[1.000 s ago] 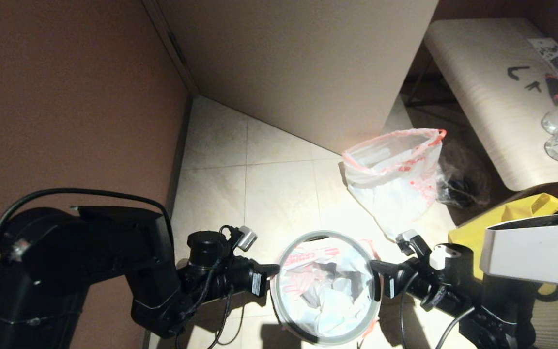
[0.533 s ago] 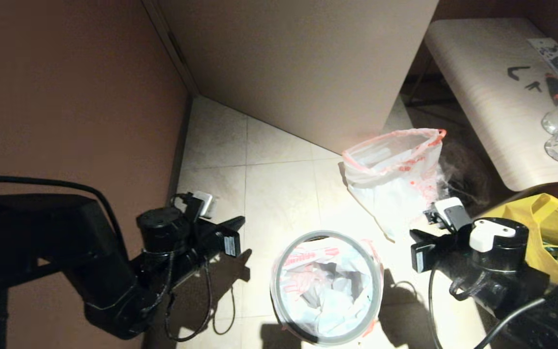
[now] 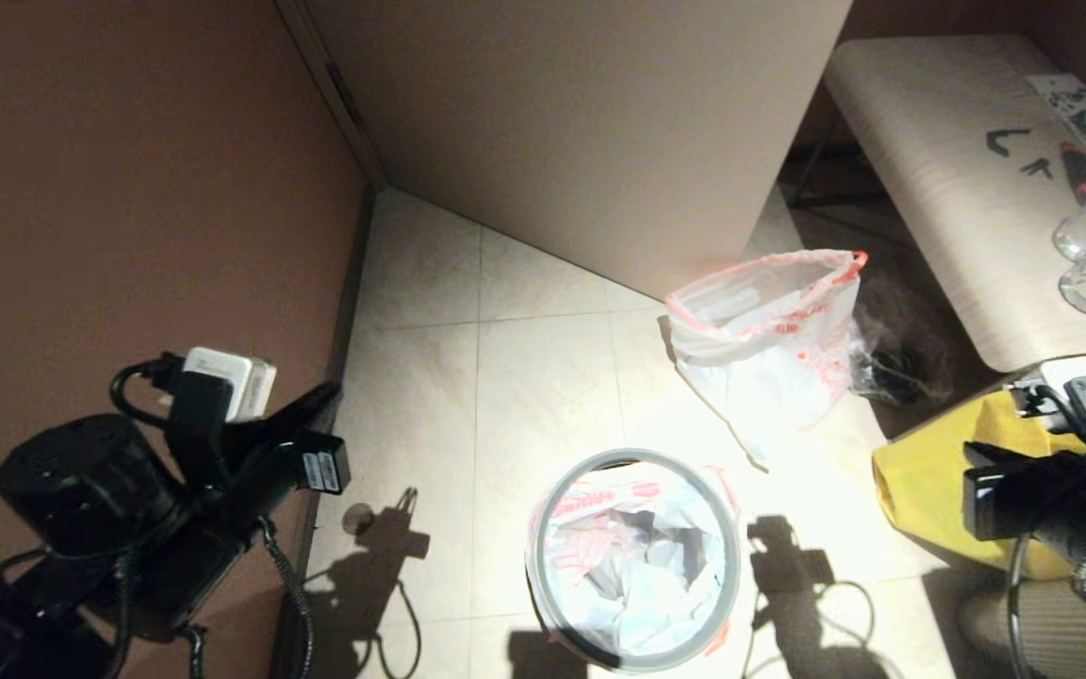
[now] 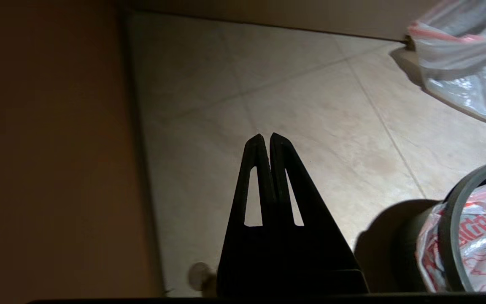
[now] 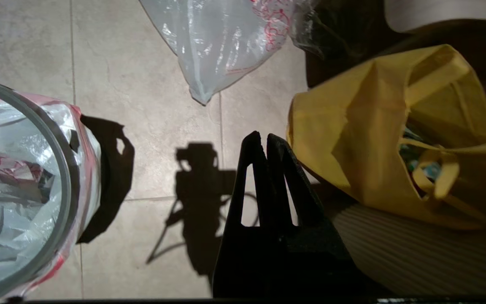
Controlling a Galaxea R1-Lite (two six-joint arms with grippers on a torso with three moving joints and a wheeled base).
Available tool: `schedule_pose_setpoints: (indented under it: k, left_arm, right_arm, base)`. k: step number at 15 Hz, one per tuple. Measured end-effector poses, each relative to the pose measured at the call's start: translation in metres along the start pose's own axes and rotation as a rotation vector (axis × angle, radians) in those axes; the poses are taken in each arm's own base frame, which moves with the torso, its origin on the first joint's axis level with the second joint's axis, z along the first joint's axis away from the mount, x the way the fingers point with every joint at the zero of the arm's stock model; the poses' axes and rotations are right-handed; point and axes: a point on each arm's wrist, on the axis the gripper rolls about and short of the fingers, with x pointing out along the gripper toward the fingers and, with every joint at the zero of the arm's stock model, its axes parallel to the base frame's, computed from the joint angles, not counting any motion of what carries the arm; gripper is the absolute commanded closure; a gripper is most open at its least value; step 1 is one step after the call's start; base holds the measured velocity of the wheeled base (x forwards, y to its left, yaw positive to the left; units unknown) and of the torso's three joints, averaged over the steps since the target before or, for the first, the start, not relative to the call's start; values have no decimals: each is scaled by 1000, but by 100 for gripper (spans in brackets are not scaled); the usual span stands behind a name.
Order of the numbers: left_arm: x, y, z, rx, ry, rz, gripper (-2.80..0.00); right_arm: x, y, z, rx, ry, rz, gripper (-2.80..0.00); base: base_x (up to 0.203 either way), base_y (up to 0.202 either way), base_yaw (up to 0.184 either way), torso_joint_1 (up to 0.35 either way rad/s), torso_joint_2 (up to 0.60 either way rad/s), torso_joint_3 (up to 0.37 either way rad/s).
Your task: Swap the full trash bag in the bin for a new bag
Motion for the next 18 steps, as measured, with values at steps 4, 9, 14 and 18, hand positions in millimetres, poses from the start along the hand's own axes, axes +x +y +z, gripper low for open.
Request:
schedule_pose_setpoints:
  k: [4,9,14,18]
  left_arm:
    - [-46,9,21,57,-37,193,0]
    - [-87,33,34,12,-87,444,0]
    - [-115,68,38,29,-126,732,0]
    - [-144,74,44,35,-182,805,0]
  right_arm:
    - [-59,-30,3,1,18,-52,0]
    - [-120,-58,-12,16,24,-151,0]
    - [-178,-74,-28,46,-56,-273,0]
    - [-214,-76,-54,33,-102,-313,0]
  base:
    - [0,0,0,0,0,0]
    - [0,0,0,0,0,0]
    - [0,0,0,0,0,0]
    - [0,0,0,0,0,0]
